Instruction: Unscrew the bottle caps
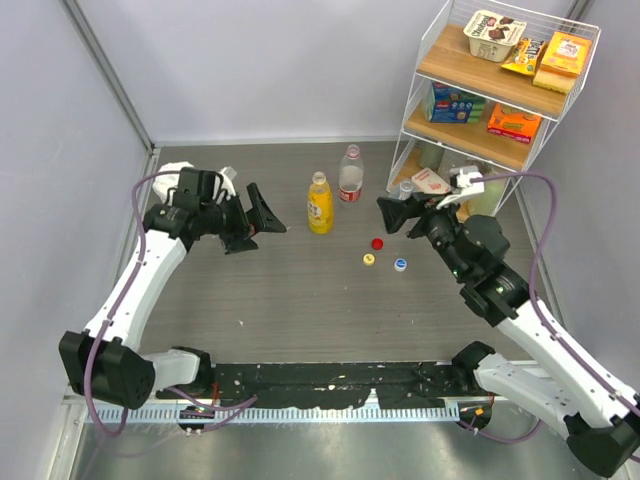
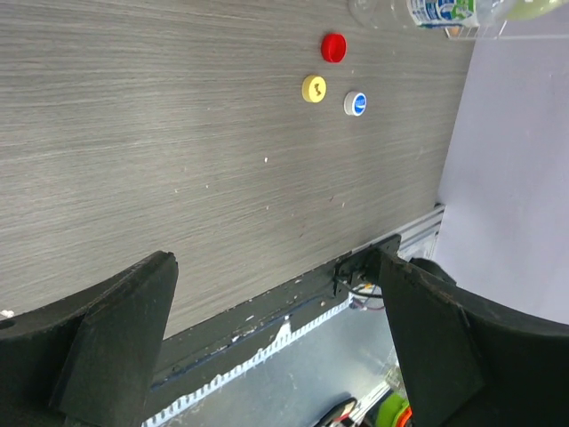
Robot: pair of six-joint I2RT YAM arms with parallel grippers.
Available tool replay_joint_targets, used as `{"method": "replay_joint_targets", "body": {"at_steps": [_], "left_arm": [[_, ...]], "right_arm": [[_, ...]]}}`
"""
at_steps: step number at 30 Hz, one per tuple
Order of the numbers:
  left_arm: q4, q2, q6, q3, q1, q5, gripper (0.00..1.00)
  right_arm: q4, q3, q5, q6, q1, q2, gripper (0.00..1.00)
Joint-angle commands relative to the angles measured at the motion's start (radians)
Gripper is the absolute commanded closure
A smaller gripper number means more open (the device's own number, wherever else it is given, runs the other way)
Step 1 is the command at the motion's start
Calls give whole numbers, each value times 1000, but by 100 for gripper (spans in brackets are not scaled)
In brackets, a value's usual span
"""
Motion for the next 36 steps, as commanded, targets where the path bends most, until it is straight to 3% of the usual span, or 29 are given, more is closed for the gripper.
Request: {"method": "replay_joint_targets", "body": {"at_steps": [1,10,16,23,28,31,35,36], "left_arm": [[66,-57,-131,-46,-2,-85,0],[-136,-26,-69,56,-3,-287,0],[-122,-70,-56,72,-2,-363,0],[-101,-143,-13,87,-2,-556,0],[-67,-152,2,84,-3,-706,0],[-27,-155,0,81,-2,-772,0],[78,-172,20,49,-2,-847,0],[117,-181,40,37,0,-858,0]], "right_arm": [[-166,-5,173,51,2,-108,13],[-324,4,244,88,2,-165,13],[-352,31,305,85,4,-103,12],[-382,81,543,59,-15,-43,9],[-375,100,578,7,-109,32,9],[-369,97,564,92,-198,66,9],[-235,10,495,162,-330,82,9],[-135,-16,500,165,-343,80,9]]}}
